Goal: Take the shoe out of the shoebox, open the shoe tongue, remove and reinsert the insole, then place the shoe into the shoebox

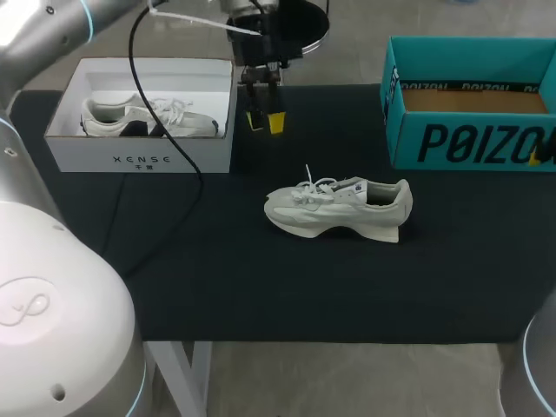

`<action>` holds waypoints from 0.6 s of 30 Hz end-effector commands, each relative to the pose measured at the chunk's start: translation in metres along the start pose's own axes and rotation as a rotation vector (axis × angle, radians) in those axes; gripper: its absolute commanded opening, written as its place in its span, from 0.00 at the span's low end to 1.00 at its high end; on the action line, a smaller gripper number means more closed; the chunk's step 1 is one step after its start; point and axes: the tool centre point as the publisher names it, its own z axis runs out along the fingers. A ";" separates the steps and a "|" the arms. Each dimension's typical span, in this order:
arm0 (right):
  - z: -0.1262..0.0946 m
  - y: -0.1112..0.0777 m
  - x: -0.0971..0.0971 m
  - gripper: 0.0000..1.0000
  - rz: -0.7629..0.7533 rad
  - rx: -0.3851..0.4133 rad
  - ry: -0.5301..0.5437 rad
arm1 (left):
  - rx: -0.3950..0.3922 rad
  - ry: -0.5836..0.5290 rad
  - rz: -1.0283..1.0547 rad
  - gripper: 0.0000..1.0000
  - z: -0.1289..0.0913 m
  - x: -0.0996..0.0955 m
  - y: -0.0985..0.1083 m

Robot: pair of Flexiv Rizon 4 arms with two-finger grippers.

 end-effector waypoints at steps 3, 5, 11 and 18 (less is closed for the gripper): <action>0.012 0.004 0.002 1.00 -0.077 -0.002 0.178 | 0.054 -0.005 -0.050 1.00 -0.012 -0.014 0.015; 0.014 0.004 0.004 1.00 -0.124 -0.002 0.239 | 0.054 -0.005 -0.050 1.00 -0.012 -0.014 0.015; 0.014 0.004 0.011 1.00 -0.210 -0.018 0.301 | 0.054 -0.005 -0.050 1.00 -0.012 -0.014 0.015; 0.013 0.004 0.012 1.00 -0.210 -0.023 0.310 | 0.054 -0.005 -0.050 1.00 -0.012 -0.014 0.015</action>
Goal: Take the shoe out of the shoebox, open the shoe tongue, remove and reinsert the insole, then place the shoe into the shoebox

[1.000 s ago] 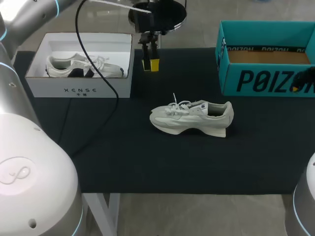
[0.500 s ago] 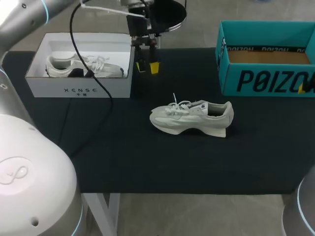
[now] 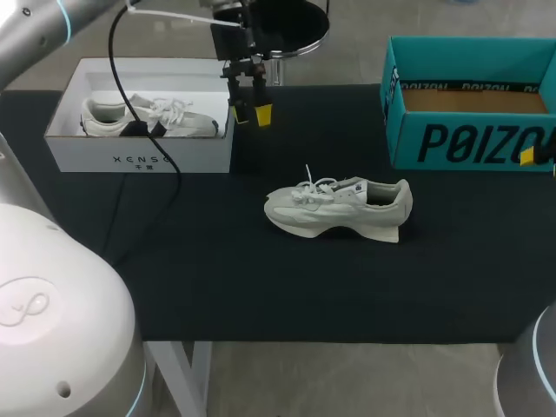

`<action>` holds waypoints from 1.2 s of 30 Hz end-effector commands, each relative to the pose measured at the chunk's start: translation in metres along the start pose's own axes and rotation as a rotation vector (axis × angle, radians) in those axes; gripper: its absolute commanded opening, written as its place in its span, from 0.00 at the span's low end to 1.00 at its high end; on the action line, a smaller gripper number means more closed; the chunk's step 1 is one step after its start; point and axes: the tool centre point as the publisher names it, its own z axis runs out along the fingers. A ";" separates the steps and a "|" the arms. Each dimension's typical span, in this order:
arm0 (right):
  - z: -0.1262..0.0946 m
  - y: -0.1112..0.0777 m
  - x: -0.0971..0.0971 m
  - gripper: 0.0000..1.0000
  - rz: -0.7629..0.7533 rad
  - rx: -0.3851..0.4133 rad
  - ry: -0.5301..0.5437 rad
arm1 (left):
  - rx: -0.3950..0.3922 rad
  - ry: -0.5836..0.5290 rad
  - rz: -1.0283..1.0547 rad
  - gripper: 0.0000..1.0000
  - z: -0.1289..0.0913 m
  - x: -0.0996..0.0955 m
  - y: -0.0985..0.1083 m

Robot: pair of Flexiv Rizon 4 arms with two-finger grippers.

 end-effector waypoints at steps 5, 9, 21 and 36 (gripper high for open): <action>0.000 -0.002 -0.002 1.00 -0.001 -0.003 0.018 | 0.002 -0.002 0.000 1.00 0.001 0.000 0.000; 0.000 -0.002 -0.002 1.00 -0.001 -0.003 0.018 | 0.002 -0.002 0.000 1.00 0.001 0.000 0.000; 0.015 -0.041 0.014 1.00 -0.631 -0.138 0.665 | 0.002 -0.002 0.000 1.00 0.001 0.000 0.000; 0.024 -0.037 0.013 1.00 -0.504 -0.066 0.597 | 0.002 -0.002 0.000 1.00 0.001 0.000 0.000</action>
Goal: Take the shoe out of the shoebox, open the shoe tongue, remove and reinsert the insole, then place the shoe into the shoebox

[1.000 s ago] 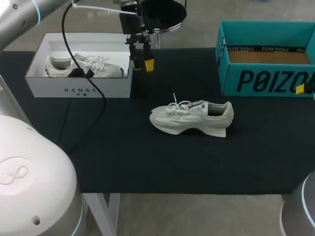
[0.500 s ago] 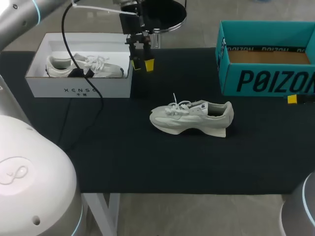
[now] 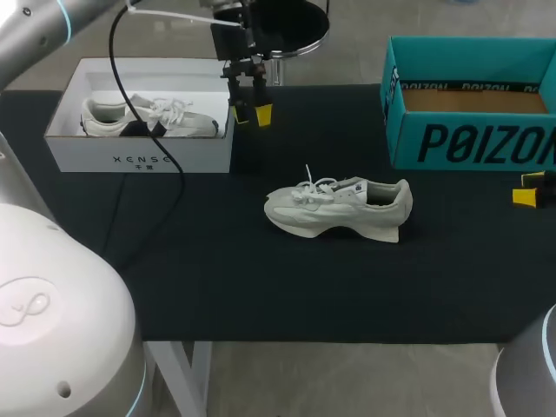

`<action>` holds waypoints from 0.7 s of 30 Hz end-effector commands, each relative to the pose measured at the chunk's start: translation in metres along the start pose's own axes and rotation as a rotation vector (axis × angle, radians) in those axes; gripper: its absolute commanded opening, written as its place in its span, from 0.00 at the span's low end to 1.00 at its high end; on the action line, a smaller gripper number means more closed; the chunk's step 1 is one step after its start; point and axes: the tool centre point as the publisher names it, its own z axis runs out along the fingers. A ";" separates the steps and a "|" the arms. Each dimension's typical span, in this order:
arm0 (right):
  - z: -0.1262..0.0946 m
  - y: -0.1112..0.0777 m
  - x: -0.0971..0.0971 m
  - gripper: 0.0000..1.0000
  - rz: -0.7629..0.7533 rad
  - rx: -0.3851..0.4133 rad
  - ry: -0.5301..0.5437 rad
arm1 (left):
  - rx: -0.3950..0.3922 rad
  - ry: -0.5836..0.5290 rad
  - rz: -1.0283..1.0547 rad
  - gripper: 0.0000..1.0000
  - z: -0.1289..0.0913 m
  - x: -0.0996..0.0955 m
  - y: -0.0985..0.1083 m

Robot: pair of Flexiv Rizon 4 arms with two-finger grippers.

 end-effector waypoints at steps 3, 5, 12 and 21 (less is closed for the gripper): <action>0.001 0.000 -0.010 1.00 -0.001 0.002 0.125 | 0.002 -0.002 0.000 1.00 0.001 0.000 0.001; 0.001 0.000 -0.010 1.00 -0.001 0.002 0.125 | 0.002 -0.002 0.000 1.00 0.001 0.000 0.001; 0.020 0.006 -0.007 1.00 -0.095 -0.025 0.144 | 0.002 -0.002 0.000 1.00 0.001 0.000 0.001; 0.070 0.008 0.000 1.00 -0.374 -0.079 0.198 | 0.002 -0.002 0.000 1.00 0.001 0.000 0.001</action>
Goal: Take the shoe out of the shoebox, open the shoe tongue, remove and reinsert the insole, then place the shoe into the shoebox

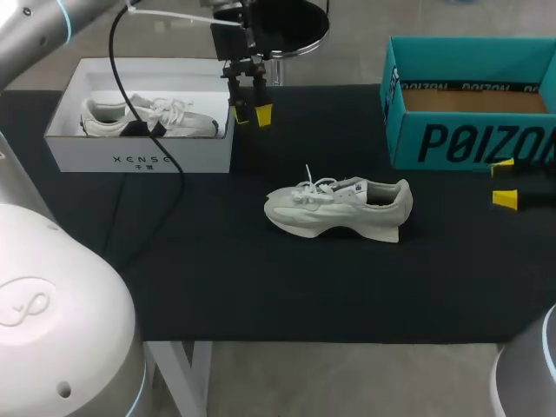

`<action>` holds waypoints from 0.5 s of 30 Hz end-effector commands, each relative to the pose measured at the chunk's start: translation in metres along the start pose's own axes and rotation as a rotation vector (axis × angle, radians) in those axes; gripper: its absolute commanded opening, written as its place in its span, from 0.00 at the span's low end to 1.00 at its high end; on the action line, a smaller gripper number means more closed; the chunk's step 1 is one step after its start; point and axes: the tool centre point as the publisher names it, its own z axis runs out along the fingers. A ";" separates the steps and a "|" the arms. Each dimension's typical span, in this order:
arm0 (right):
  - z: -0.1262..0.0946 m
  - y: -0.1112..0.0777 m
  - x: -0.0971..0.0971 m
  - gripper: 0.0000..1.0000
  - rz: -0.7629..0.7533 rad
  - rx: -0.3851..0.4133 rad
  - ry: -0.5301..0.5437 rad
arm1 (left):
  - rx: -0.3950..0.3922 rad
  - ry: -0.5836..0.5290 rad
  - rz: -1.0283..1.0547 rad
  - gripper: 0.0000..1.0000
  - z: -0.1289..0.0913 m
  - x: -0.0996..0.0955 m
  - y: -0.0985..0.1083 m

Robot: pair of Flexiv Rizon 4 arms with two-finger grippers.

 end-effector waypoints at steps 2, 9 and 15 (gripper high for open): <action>0.032 -0.008 -0.010 1.00 -0.151 0.021 0.006 | 0.002 -0.002 0.000 1.00 0.001 0.000 0.001; 0.046 -0.016 -0.017 1.00 -0.372 -0.032 -0.004 | 0.002 -0.002 0.000 1.00 0.001 0.000 0.001; 0.050 -0.024 -0.026 1.00 -0.401 -0.040 -0.041 | 0.002 -0.002 0.000 1.00 0.001 0.000 0.001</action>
